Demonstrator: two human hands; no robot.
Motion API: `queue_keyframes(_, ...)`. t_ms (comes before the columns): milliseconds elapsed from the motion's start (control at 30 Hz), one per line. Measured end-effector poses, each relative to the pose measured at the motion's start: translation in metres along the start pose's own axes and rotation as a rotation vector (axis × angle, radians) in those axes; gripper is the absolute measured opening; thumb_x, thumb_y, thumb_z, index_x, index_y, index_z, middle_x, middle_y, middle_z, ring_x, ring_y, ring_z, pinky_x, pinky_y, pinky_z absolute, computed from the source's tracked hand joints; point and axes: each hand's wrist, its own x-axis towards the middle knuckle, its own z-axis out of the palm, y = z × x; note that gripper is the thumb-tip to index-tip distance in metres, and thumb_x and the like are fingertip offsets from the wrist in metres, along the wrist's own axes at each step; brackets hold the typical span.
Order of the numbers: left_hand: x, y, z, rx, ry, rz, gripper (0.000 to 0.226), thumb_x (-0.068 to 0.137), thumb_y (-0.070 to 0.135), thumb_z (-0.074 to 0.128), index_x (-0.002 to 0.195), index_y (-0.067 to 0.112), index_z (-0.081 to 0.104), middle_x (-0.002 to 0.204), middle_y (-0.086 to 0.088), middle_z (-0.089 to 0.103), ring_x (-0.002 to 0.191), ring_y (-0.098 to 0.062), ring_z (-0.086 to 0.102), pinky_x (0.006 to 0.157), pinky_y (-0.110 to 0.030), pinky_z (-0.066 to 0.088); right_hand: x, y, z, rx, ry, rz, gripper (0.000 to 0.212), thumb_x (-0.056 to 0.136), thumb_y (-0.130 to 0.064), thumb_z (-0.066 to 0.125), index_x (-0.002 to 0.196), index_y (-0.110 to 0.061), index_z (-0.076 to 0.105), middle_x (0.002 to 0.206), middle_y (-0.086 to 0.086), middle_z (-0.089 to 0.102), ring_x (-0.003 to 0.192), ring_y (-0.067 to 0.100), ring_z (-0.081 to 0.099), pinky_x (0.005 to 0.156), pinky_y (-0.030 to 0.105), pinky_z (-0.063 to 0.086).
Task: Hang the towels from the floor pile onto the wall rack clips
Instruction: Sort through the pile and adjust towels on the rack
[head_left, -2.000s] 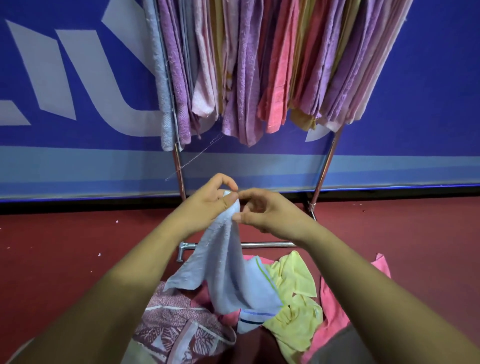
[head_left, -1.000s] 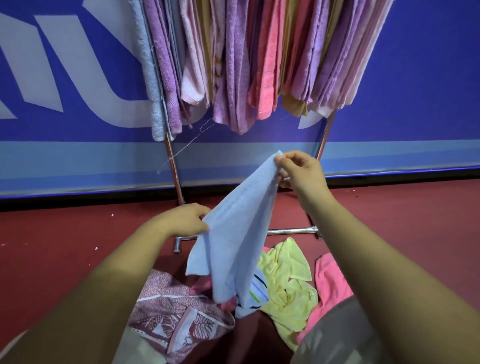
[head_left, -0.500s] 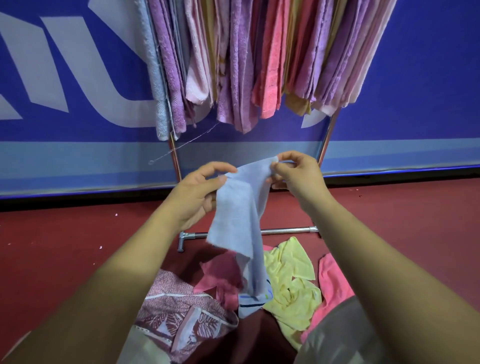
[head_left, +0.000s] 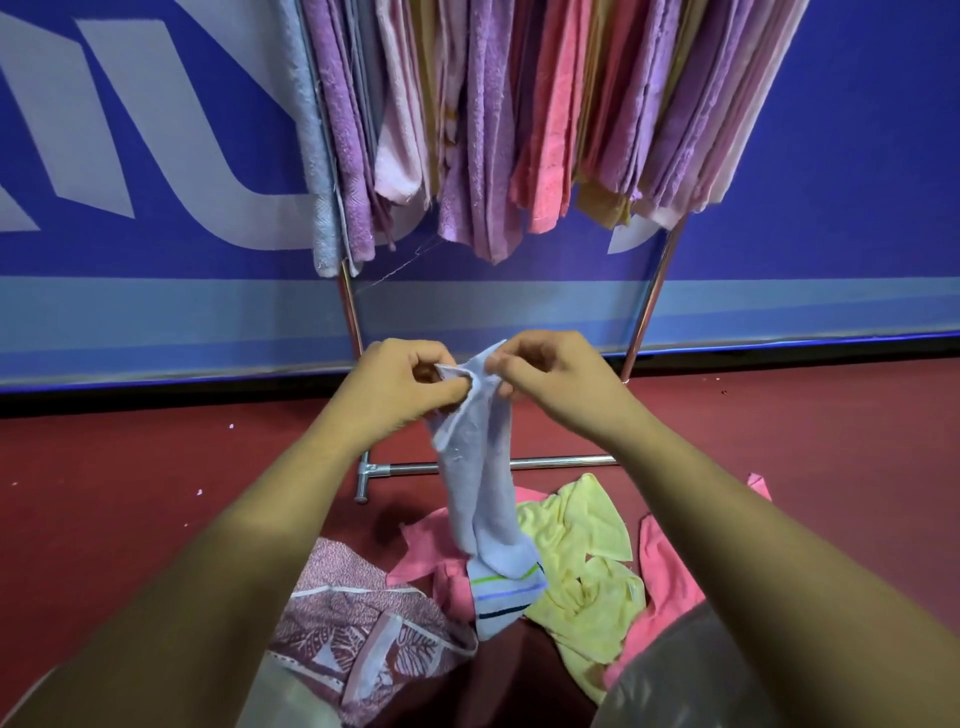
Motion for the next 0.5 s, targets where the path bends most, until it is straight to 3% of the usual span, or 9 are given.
queue_keyframes(133,0.004,-0.004,0.002,0.040,0.008,-0.018,0.030,0.079,0.021,0.079,0.064,0.004,0.059,0.047,0.008,0.050,0.044,0.000,0.044,0.047,-0.014,0.034,-0.001,0.005,0.010,-0.071,-0.127,0.014,0.028,0.081,-0.047,0.077,0.090,-0.021,0.073,0.081,-0.004,0.072,0.073,0.005,0.059,0.071,0.029,0.050)
queue_keyframes(267,0.004,-0.006,0.001,0.005,-0.027,-0.024,0.032,0.086,0.027,0.075,0.067,0.006,0.061,0.053,-0.002,0.061,0.049,-0.007,0.056,0.053,-0.021,0.043,0.005,0.016,0.014,-0.327,-0.081,-0.066,0.015,0.087,-0.026,0.067,0.098,-0.018,0.073,0.089,-0.002,0.074,0.087,0.016,0.067,0.079,0.038,0.054)
queue_keyframes(400,0.007,-0.009,-0.007,-0.050,-0.058,-0.059,0.022,0.091,0.027,0.069,0.078,0.009,0.069,0.064,-0.008,0.070,0.059,-0.015,0.066,0.064,-0.033,0.051,0.008,0.019,0.001,-0.370,-0.028,-0.052,0.011,0.093,-0.019,0.063,0.095,-0.014,0.073,0.082,-0.008,0.071,0.077,0.006,0.062,0.070,0.023,0.046)
queue_keyframes(500,0.007,-0.014,-0.012,0.123,-0.046,-0.004,0.016,0.090,0.027,0.070,0.079,0.016,0.068,0.064,-0.002,0.071,0.062,-0.013,0.067,0.069,-0.027,0.051,0.010,0.021,-0.012,-0.339,0.051,-0.058,0.005,0.093,-0.023,0.068,0.090,-0.020,0.069,0.072,-0.019,0.062,0.068,-0.009,0.055,0.061,0.009,0.035)
